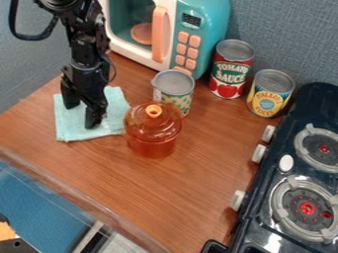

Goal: Move the blue cloth to the bottom right side of the table

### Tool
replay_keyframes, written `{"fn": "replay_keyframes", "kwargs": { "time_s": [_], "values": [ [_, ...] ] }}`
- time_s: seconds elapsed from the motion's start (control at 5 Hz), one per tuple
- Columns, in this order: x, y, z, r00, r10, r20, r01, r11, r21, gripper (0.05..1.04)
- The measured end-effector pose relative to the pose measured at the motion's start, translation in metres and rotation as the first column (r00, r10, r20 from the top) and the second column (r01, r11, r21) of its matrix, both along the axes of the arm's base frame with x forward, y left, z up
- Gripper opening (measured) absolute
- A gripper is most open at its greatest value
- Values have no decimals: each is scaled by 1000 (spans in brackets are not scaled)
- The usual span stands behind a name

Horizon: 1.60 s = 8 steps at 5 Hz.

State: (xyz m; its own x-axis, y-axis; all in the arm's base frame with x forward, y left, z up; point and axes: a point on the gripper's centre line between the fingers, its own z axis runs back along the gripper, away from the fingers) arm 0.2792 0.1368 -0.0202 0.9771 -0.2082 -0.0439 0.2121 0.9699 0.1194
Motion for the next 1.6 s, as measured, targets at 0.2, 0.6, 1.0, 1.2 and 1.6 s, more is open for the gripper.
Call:
{"fn": "replay_keyframes", "kwargs": {
  "time_s": [0.2,0.6,1.0,1.2,1.6],
  "values": [
    [-12,-10,-1,999,-37,-4,37,999,0,999],
    [-29,-30,-1,993,-116,-14,116,993,-30,999],
    [-41,-55,-5,978,-208,-13,207,976,-63,999],
    [-41,-69,-5,964,-266,-8,265,962,-62,999],
    [-49,-120,-6,918,-397,7,395,912,-108,1000]
  ]
}}
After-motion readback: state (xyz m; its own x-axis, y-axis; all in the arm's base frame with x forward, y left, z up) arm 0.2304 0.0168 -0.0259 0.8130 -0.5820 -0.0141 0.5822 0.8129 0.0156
